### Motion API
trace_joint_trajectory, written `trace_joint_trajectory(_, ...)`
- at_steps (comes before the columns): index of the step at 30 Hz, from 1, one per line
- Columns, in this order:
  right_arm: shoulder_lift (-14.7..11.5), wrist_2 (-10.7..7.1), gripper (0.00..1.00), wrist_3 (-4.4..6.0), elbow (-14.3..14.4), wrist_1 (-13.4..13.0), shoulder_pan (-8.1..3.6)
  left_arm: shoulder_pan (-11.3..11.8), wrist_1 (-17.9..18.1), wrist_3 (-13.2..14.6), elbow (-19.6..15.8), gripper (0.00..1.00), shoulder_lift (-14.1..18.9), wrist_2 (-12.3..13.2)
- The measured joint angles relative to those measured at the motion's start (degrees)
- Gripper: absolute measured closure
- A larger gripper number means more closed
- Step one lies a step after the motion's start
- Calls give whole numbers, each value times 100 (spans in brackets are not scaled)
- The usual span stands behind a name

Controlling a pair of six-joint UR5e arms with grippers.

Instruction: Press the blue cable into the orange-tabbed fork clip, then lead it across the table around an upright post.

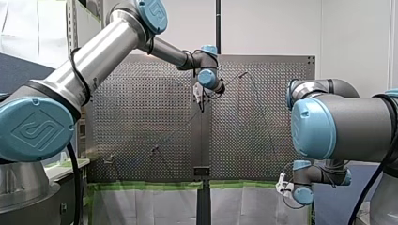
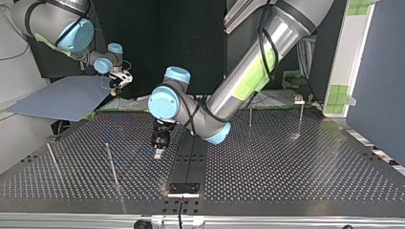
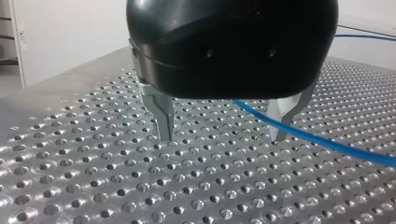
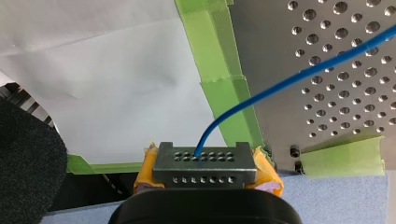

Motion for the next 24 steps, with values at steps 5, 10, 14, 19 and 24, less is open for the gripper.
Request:
trace_joint_trajectory(5,6,0,100,4,-1,-7,-3,-53,-95,39,1,0,3,12)
trace_joint_trajectory(10,7,-1,100,4,0,-7,-13,-115,-161,60,1,0,22,20)
trace_joint_trajectory(14,7,-7,100,4,-1,-4,-25,-147,-214,84,0,0,36,12)
trace_joint_trajectory(19,7,-8,100,4,-1,-3,-28,-167,-299,133,0,0,72,-17)
trace_joint_trajectory(24,7,-32,100,4,-1,-4,-41,-168,-353,139,0,0,103,-57)
